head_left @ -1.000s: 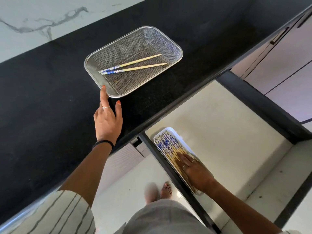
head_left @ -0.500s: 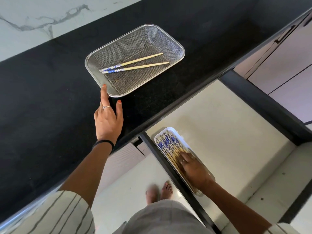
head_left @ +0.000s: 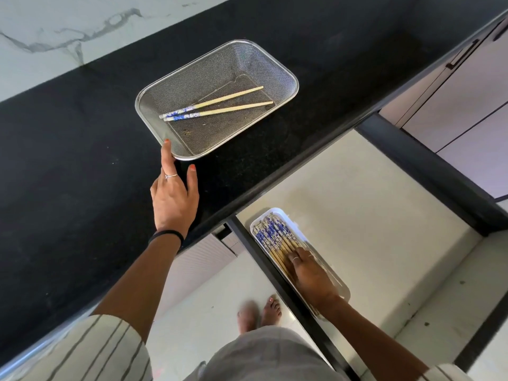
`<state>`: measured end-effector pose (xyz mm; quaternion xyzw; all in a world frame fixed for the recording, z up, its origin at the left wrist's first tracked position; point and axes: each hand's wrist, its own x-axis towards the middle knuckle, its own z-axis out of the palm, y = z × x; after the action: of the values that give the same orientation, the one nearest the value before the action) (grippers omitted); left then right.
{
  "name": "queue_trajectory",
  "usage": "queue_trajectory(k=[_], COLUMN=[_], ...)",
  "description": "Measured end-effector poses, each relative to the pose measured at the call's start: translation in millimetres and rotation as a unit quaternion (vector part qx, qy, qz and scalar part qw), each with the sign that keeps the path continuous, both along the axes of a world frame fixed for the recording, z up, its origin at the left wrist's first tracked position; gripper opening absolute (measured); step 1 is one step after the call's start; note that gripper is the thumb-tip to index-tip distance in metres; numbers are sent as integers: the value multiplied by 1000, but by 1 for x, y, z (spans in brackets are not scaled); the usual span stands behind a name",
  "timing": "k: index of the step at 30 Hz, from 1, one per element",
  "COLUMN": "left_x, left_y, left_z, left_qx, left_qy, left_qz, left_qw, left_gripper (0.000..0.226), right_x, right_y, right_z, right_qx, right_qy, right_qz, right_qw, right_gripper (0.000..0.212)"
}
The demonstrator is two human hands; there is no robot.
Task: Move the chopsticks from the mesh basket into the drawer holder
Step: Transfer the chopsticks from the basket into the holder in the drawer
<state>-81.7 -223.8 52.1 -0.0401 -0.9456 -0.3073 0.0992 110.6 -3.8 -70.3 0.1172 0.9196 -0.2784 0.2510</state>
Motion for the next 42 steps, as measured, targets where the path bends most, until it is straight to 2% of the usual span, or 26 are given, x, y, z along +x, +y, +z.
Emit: queue_trajectory(k=[6,9,14,18,22,25,30,33,38,42], left_x=[-1,-1,-1,-1,-2,-2,-3,-3,-4,-4], left_y=[-1,-1,-1,-2,-3,-3,-3,-4,-4,-5], left_z=[-1,-2,-3,-4,-5,-5,-7,-8,-9,-9], left_qx=[2,3,0,0,-1,1,-2,-2,5,5], left_qy=[0,0,3,3,3,5,10,11,5,3], left_qz=[-2,-3,-2,-2,1,1,0,-1,-4,-6], left_qw=[1000,1000,1000,1000,1000,1000,1000,1000,1000,1000], left_gripper=[64,64,64,65,65,65,65,65,66,66], right_x=[-2,-7,-23,-29,-24,-17,-6,-1,2,4], right_y=[-1,1,0,4,10,11,5,1,5,10], right_z=[1,0,5,-2,-9,-9,-11,-14,-12,-8], right_qx=[-31,-1,-19,5,18,-2,6,0,-44,5], right_qy=[16,61,93,105,83,90,122,84,64,79], right_qz=[20,68,150,232,248,218,73,7,-2,15], right_qw=[999,996,984,967,965,972,990,996,997,997], right_gripper=[45,49,64,57,52,53,55,53,48,49])
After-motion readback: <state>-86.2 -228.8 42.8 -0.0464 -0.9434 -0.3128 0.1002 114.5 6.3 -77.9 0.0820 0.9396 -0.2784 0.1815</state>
